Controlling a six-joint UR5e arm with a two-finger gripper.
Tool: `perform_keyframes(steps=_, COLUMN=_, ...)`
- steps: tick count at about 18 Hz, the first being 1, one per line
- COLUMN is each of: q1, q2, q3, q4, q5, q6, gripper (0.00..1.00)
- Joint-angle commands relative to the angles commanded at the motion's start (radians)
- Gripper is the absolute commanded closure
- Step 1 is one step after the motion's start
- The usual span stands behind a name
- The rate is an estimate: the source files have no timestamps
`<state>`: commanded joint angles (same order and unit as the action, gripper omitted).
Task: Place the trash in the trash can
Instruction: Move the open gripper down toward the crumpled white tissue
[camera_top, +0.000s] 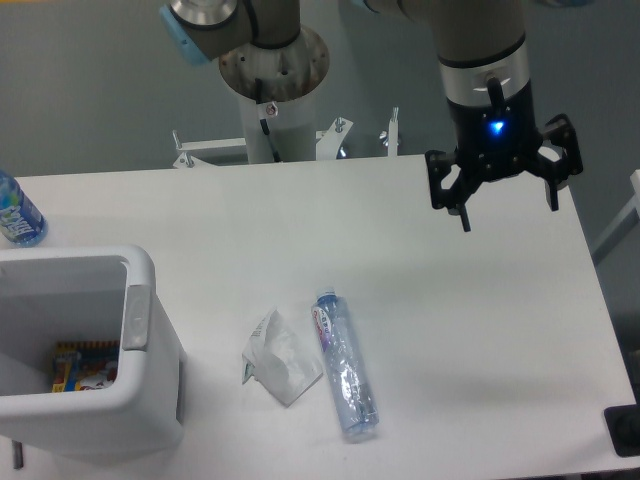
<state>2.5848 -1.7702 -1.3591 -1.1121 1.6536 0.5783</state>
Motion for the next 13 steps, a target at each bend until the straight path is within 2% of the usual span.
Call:
perform_keyframes(steps=8, q1=-0.005, q2=-0.003, q3=-0.003, q4=0.003, q5=0.0, q6=-0.014, gripper=0.0)
perform_keyframes(steps=13, q1=-0.012, q2=-0.011, q3=-0.032, q4=0.006, q5=-0.014, q6=-0.011, gripper=0.0)
